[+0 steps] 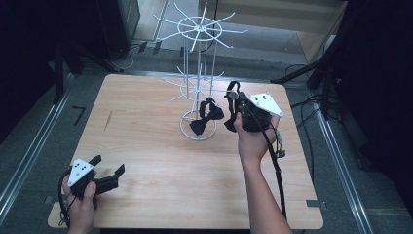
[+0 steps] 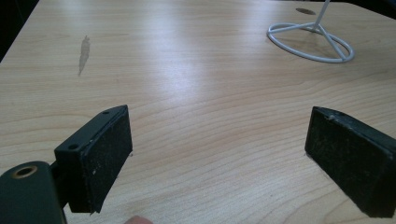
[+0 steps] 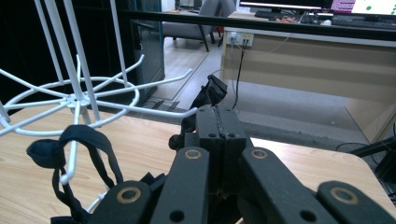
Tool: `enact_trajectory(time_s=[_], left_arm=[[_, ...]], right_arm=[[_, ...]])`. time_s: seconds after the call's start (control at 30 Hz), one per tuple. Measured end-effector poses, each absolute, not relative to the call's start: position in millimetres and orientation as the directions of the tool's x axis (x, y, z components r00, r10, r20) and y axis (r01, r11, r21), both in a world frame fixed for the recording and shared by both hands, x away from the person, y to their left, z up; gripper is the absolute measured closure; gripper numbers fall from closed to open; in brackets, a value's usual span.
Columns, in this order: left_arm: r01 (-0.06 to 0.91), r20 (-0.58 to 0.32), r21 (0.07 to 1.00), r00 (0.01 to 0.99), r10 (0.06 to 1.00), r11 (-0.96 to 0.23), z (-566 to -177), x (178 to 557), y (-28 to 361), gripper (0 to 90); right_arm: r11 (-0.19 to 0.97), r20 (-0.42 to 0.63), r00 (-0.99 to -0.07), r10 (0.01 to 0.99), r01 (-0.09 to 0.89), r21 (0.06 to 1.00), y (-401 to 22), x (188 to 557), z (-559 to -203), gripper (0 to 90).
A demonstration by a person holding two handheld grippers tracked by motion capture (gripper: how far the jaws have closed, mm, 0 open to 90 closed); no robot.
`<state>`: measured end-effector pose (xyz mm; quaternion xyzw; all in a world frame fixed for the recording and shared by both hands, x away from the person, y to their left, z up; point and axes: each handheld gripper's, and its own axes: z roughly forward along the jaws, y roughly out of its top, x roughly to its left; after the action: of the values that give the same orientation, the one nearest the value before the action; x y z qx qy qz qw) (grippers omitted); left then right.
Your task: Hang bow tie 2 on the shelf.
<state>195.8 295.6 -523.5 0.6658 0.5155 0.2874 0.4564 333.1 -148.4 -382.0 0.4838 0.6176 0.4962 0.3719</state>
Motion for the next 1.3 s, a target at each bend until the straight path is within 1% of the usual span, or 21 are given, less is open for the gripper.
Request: enact_trajectory(time_s=[0.8, 1.3], left_arm=[[0.423, -0.089, 0.905, 0.305, 0.948, -0.051, -523.7, 195.9, 295.6, 8.2], [0.423, -0.09, 0.905, 0.305, 0.948, -0.05, -523.7, 196.0, 295.6, 8.2]], right_arm=[[0.054, 0.009, -0.291, 0.957, 0.208, 0.977, -131.5, 330.3, -377.7, 90.0], [0.078, -0.002, -0.344, 0.939, 0.206, 0.976, -117.0, 330.8, -378.7, 90.0]])
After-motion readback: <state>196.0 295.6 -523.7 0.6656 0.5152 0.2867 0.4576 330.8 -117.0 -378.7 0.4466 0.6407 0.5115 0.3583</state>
